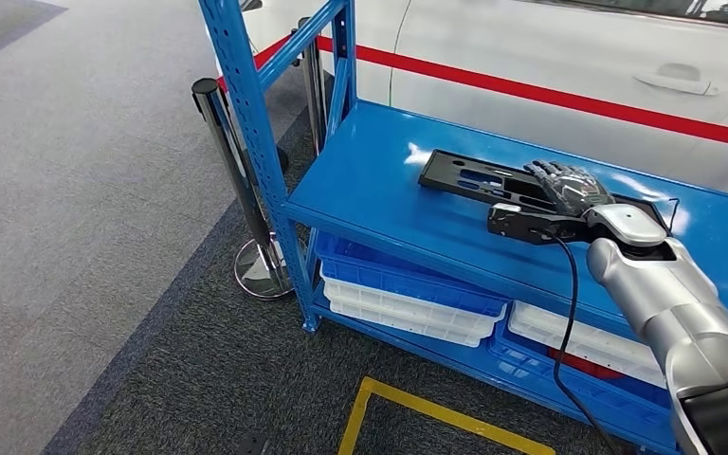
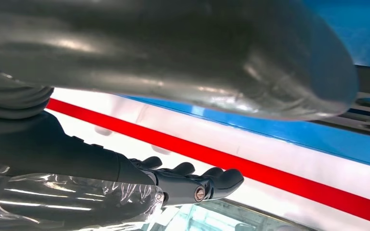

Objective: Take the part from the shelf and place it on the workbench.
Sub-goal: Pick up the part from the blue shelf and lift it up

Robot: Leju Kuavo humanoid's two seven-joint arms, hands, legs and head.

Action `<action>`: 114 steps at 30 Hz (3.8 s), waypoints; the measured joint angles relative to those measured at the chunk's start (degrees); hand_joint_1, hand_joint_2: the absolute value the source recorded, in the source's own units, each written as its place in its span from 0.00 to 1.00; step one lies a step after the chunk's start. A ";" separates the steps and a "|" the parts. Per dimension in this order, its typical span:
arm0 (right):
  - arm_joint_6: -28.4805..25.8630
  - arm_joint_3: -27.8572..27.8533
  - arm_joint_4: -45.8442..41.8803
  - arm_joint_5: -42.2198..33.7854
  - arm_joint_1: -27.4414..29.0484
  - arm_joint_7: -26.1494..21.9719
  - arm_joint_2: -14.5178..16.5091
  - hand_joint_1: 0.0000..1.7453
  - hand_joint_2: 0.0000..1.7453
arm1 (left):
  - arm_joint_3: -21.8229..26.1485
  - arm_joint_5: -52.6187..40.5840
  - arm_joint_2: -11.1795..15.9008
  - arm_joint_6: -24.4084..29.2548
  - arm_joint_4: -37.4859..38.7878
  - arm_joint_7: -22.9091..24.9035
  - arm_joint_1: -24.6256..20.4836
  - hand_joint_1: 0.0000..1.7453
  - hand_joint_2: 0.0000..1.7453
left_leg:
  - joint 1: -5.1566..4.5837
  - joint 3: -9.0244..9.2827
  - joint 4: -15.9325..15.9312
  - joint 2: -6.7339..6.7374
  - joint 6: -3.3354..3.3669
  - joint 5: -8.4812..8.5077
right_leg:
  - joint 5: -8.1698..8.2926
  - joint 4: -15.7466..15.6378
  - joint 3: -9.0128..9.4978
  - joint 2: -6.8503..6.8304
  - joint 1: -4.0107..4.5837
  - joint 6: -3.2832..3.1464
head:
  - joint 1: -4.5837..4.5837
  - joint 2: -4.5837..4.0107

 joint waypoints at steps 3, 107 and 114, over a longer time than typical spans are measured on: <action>-0.35 0.00 0.00 -0.14 0.14 -0.07 -0.01 0.00 0.00 | 0.00 0.08 0.01 -0.59 0.00 0.04 0.01 0.00 0.00 | -0.13 -0.12 0.26 -0.01 0.26 -0.18 | -0.04 -0.04 0.04 -0.03 -0.15 0.26 | 0.00 0.00; 0.17 1.88 7.69 1.15 -0.77 9.87 20.21 0.00 0.00 | -1.29 -0.82 -0.49 0.61 0.00 3.94 -0.71 0.00 0.00 | -0.04 2.07 -0.26 0.14 0.03 -1.77 | -0.45 -0.27 0.72 -0.02 0.64 -0.69 | 0.00 0.00; 0.25 1.85 8.16 0.81 -1.33 11.22 18.63 0.00 0.00 | -1.57 -0.79 -0.51 0.41 0.00 3.72 -0.65 0.00 0.00 | -0.04 2.07 -0.23 0.13 0.03 -1.77 | -0.44 -0.28 0.72 -0.05 0.63 -0.68 | 0.00 0.00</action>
